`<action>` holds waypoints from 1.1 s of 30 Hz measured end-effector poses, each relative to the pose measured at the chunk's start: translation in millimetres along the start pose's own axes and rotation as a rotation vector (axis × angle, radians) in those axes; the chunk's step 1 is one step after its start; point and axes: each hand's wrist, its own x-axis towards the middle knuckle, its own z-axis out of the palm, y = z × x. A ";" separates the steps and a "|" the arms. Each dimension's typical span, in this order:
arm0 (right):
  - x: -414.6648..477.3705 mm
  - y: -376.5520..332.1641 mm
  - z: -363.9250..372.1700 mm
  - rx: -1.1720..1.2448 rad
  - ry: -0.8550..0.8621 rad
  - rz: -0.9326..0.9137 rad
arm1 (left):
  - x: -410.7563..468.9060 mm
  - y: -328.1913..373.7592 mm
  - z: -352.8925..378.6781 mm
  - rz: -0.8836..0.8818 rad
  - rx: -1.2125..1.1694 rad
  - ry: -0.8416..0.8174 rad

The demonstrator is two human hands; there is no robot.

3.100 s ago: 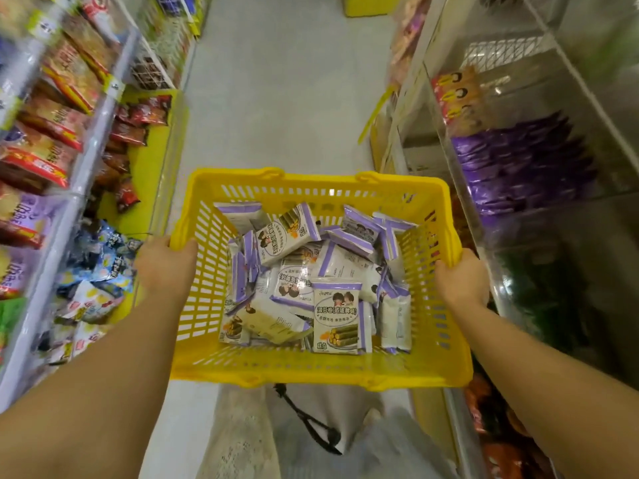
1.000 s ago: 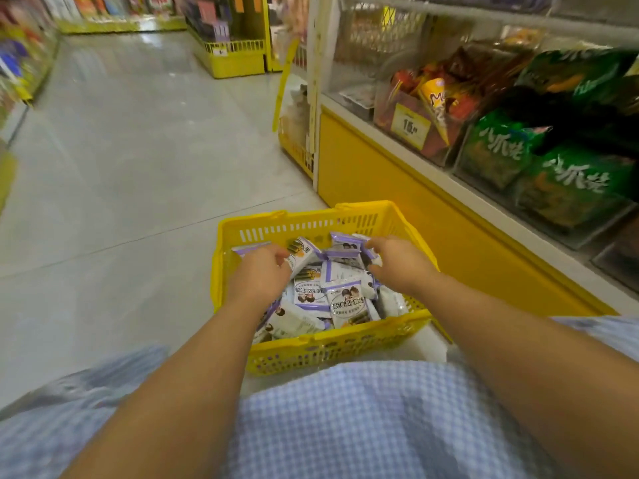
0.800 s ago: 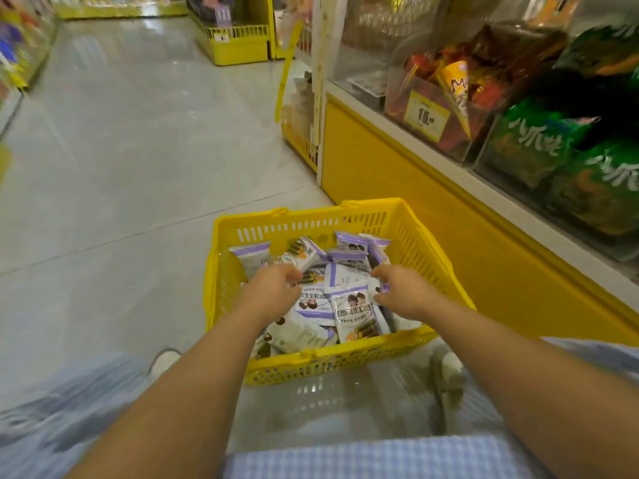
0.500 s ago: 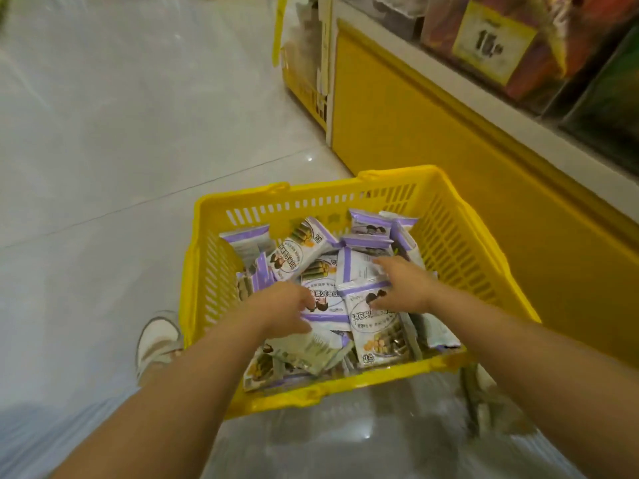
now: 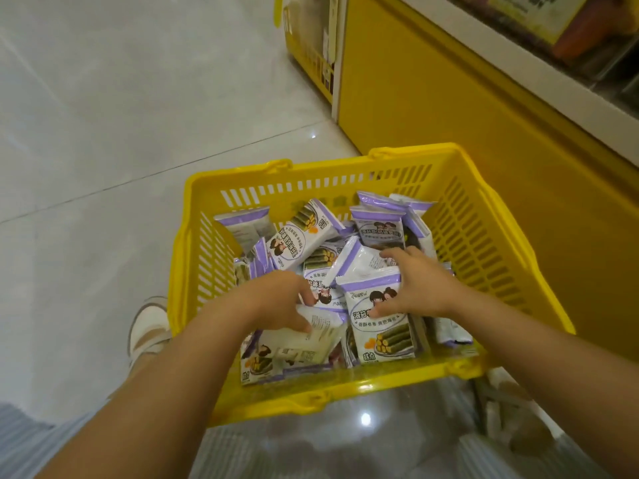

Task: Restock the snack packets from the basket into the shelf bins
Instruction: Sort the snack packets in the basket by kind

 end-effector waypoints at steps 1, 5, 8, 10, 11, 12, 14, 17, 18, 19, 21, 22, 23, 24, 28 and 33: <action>-2.5 0.9 0.7 0.056 -0.004 -0.008 | -4.0 -2.0 -7.2 -0.002 -0.024 0.011; -9.0 0.3 -3.3 0.266 -0.077 0.021 | -21.0 -7.9 -42.4 -0.016 -0.053 0.116; -14.8 -7.1 -15.1 0.300 -0.106 -0.054 | -29.5 -11.9 -63.7 -0.013 -0.144 0.224; -19.7 -13.8 -33.0 0.295 -0.090 -0.101 | -29.0 -12.8 -72.2 0.031 -0.274 0.345; -21.5 -16.0 -44.5 0.306 -0.058 -0.115 | -26.7 -11.9 -74.6 0.060 -0.327 0.428; -23.0 -16.9 -57.4 0.324 -0.008 -0.130 | -23.0 -10.2 -75.7 0.089 -0.364 0.517; -25.3 -15.5 -85.4 0.356 0.127 -0.146 | -14.2 -6.1 -75.2 0.136 -0.416 0.680; -24.1 -11.3 -122.6 0.286 0.371 -0.168 | -1.0 -6.2 -72.7 0.135 -0.429 0.860; -20.2 -10.0 -131.7 0.216 0.448 -0.188 | 2.9 -8.2 -72.2 0.112 -0.400 0.898; -14.7 -9.1 -138.2 0.137 0.506 -0.203 | 7.6 -10.7 -71.8 0.078 -0.333 0.925; -0.2 -7.6 -143.9 -0.015 0.530 -0.181 | 17.2 -16.0 -69.1 -0.019 -0.106 0.948; 7.3 -6.4 -143.5 -0.080 0.501 -0.150 | 21.4 -18.2 -66.8 -0.072 -0.003 0.937; 14.5 -4.8 -141.1 -0.139 0.459 -0.118 | 25.2 -20.1 -63.5 -0.117 0.065 0.918; 20.8 -3.3 -136.7 -0.194 0.424 -0.099 | 28.3 -21.3 -59.6 -0.146 0.099 0.904; 32.6 1.7 -116.7 -0.305 0.491 -0.080 | 33.7 -18.3 -43.3 -0.090 0.100 0.990; 26.9 7.9 -98.9 0.082 0.520 -0.156 | 34.2 -8.0 -25.9 0.218 0.098 0.977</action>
